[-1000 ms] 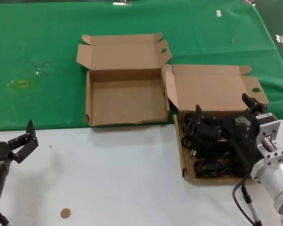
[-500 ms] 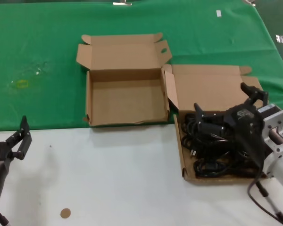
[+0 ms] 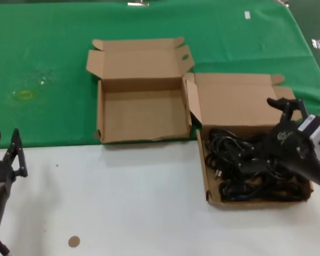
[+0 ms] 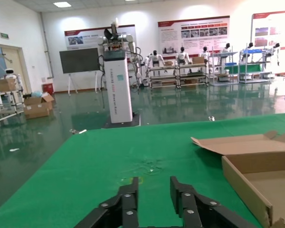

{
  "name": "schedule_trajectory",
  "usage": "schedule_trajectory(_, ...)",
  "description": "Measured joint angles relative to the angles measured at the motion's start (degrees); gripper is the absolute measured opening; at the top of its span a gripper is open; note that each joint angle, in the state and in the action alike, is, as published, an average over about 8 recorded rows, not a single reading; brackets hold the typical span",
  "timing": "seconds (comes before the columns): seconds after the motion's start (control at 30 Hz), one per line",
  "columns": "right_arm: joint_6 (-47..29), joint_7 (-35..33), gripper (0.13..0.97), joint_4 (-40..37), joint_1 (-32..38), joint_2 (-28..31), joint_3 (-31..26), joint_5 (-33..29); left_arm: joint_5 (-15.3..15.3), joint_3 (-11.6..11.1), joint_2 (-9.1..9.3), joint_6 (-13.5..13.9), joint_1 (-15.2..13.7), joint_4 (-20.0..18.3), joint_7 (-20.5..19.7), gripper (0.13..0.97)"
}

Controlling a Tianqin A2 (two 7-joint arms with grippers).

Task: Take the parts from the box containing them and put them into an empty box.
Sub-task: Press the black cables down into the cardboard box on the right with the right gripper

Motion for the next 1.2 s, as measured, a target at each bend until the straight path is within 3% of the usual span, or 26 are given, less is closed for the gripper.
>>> schedule_trajectory(0.2, -4.2, -5.9, 0.966, 1.2, 11.4, 6.7, -11.7, 6.8, 0.0, 0.0, 0.00, 0.0, 0.0, 0.0, 0.0, 0.308)
schedule_trajectory(0.33, -9.1, -5.1, 0.966, 0.4, 17.8, 9.9, -17.3, 4.1, 0.0, 0.0, 0.00, 0.0, 0.0, 0.0, 0.0, 0.244)
schedule_trajectory(0.53, -19.9, 5.9, 0.966, -2.7, 23.8, 12.5, -20.6, -10.9, 0.0, 0.0, 0.00, 0.0, 0.0, 0.0, 0.0, 0.191)
schedule_trajectory(0.83, -32.9, 24.4, 0.966, -7.1, 28.3, 12.1, -21.0, -34.6, 0.0, 0.0, 0.00, 0.0, 0.0, 0.0, 0.0, 0.154)
schedule_trajectory(1.2, -43.2, 43.8, 0.966, -7.9, 21.3, 7.9, -10.1, -58.8, 0.0, 0.0, 0.00, 0.0, 0.0, 0.0, 0.0, 0.152)
